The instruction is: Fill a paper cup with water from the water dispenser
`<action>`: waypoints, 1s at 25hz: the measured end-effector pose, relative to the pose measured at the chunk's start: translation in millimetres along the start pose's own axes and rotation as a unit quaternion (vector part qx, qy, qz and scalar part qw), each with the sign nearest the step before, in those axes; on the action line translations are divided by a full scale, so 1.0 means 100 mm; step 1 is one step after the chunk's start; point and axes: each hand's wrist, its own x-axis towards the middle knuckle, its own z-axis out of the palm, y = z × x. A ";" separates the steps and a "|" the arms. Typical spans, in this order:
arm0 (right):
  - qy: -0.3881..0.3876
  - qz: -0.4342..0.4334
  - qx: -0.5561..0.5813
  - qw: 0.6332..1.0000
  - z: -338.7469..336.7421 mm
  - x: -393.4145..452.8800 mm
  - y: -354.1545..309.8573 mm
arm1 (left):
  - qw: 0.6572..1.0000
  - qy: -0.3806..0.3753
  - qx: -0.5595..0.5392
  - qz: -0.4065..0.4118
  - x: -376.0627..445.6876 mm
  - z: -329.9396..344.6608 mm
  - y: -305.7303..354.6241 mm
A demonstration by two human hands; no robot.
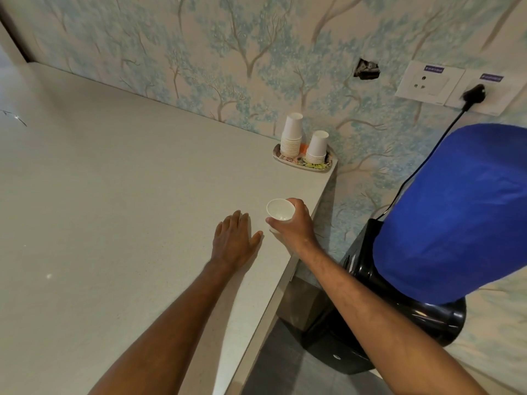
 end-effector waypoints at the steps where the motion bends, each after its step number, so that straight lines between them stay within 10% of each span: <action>1: -0.001 0.001 0.000 1.000 0.01 0.02 -0.01 | 1.000 0.000 0.007 0.003 0.00 0.00 0.00; 25: -0.045 -0.005 0.046 0.998 -0.04 -0.03 -0.04 | 1.000 0.010 0.008 0.024 0.03 0.09 -0.05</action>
